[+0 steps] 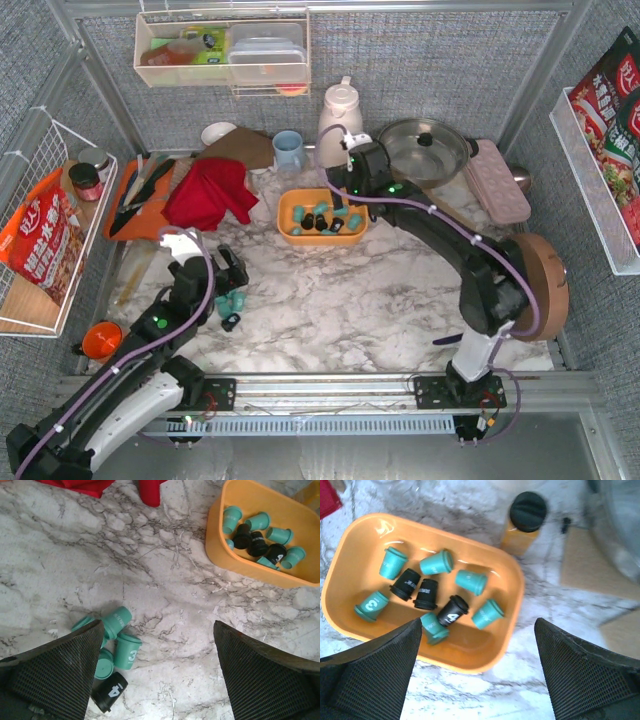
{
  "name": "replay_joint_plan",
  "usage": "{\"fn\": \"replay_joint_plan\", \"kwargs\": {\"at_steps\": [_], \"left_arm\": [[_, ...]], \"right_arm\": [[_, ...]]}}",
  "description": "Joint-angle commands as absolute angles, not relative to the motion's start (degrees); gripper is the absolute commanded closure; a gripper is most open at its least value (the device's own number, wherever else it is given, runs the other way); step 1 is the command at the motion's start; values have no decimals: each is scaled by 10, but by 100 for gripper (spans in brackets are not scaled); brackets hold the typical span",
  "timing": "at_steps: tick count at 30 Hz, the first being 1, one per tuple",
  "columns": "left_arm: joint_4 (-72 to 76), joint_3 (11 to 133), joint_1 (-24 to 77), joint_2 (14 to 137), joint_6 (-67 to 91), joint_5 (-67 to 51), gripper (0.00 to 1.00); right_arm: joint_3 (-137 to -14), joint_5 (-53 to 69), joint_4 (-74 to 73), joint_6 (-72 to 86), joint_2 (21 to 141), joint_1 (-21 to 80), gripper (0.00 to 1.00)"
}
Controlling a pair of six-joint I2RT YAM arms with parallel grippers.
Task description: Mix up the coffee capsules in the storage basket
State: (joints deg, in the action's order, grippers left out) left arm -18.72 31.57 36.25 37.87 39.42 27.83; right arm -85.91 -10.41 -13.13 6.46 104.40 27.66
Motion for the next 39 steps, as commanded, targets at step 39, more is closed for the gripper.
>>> {"fn": "replay_joint_plan", "kwargs": {"at_steps": [39], "left_arm": [[-305, 235, 362, 488, 645, 299, 38]], "right_arm": [[-415, -226, -33, 140, 633, 284, 18]]}}
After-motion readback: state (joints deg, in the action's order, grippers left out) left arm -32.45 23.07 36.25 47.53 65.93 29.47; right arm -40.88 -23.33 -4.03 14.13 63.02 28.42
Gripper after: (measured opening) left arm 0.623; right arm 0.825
